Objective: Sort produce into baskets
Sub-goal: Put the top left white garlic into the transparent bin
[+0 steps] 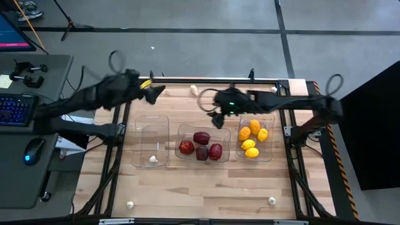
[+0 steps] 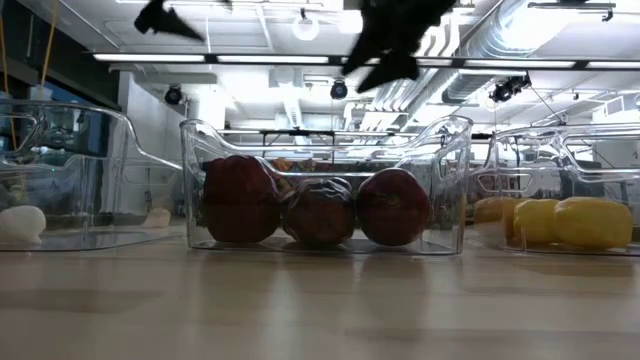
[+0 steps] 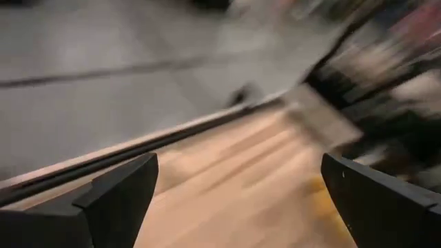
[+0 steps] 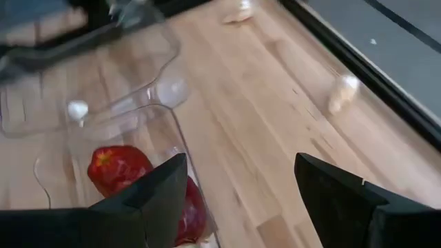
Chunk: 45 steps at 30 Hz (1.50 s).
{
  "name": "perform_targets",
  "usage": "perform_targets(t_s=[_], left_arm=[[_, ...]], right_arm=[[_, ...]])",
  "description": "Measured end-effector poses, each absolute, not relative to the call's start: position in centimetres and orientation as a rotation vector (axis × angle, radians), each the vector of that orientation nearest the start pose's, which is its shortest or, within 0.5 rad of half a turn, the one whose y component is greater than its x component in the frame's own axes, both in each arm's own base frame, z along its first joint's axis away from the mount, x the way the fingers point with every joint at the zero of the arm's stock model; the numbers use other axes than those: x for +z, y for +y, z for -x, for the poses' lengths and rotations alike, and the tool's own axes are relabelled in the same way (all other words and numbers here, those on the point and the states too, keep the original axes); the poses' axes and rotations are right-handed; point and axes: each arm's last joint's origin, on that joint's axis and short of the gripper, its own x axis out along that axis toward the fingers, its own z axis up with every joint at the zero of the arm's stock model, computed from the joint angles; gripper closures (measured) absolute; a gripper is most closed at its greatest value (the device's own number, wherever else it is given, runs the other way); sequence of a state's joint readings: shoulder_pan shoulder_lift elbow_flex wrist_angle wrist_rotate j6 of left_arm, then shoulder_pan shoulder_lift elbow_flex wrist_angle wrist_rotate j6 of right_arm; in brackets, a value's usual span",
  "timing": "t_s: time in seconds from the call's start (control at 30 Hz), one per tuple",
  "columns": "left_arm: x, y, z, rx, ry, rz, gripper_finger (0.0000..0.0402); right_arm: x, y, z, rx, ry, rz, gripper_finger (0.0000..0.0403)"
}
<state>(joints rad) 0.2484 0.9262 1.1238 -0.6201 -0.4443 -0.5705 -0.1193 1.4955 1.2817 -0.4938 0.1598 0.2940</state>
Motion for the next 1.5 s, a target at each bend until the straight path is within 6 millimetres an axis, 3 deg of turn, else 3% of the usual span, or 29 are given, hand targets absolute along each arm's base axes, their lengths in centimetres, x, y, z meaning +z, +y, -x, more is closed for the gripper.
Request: perform_targets(t_s=[0.13, 0.3, 0.4, 0.63, 0.93, 1.17, 1.5], left_arm=[[36.9, 9.9, -17.8, 0.980, 0.587, 0.473, 0.0007], [31.5, 15.0, -17.9, 1.149, 0.945, 0.599, 0.0007], [28.1, 17.2, -17.6, 1.245, 1.063, 0.688, 0.0007], [23.6, 20.8, -17.6, 1.411, 1.140, 0.852, 0.0007], [19.1, 24.0, -17.8, 1.498, 1.182, 0.956, 0.0007], [16.9, 25.7, -16.9, 1.519, 1.218, 1.024, 0.0007], [14.8, 26.5, -17.3, 1.453, 1.240, 1.076, 0.0018]], right_arm=[[29.0, -4.3, -28.9, -0.419, 0.580, -0.364, 0.0144], [26.3, -4.2, -26.4, -0.412, 0.577, -0.400, 0.0144], [24.8, -4.0, -25.6, -0.399, 0.619, -0.404, 0.0144], [22.3, -3.8, -24.8, -0.354, 0.663, -0.392, 0.0144], [22.2, -4.1, -24.9, -0.395, 0.629, -0.412, 0.0144], [22.5, -4.7, -25.0, -0.453, 0.577, -0.400, 0.0144], [22.5, -6.2, -24.7, -0.524, 0.563, -0.414, 0.0144]])
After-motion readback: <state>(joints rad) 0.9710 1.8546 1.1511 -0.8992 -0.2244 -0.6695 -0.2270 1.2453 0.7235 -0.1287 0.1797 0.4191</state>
